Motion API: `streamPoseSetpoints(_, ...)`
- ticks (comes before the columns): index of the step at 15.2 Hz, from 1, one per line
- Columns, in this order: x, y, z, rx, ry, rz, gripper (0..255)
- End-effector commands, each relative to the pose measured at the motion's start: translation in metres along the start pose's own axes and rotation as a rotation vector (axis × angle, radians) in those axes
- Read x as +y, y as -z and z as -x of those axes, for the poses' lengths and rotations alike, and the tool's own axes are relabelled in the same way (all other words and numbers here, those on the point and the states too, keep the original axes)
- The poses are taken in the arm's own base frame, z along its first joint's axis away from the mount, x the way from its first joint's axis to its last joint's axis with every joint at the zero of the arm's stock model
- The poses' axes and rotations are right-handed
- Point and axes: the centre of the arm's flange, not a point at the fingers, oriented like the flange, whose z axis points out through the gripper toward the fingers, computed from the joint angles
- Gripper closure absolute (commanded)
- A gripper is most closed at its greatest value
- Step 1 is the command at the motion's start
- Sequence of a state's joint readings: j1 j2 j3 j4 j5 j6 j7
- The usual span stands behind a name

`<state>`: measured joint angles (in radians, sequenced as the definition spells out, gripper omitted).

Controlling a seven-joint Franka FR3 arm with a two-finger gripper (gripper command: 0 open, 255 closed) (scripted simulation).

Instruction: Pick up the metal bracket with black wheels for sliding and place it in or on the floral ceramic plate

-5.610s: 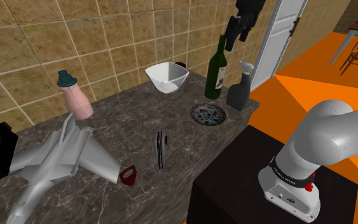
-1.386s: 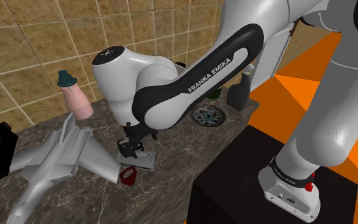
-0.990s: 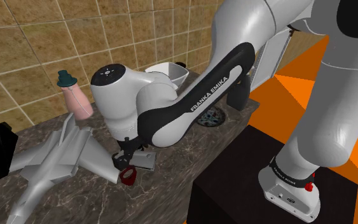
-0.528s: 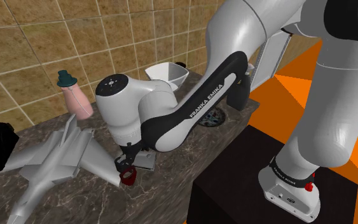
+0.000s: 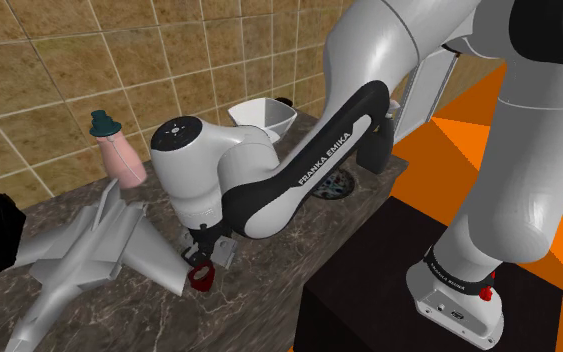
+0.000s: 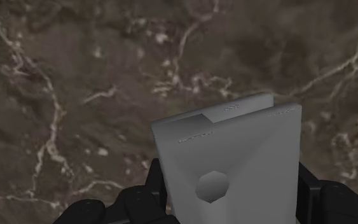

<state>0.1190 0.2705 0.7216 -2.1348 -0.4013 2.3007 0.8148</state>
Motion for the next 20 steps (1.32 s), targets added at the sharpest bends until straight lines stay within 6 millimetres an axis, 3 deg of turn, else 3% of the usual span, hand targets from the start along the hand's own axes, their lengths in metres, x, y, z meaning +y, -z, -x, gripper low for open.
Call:
streamPoseSetpoints(1, 0.000, 0.000, -0.001, 0.002, -0.001, -0.001, 255)
streamPoseSetpoints(6, 0.000, 0.000, -0.001, 0.002, -0.001, -0.001, 255)
streamPoseSetpoints(20, 0.007, 0.074, -0.005, 0.002, -0.001, -0.001, 255)
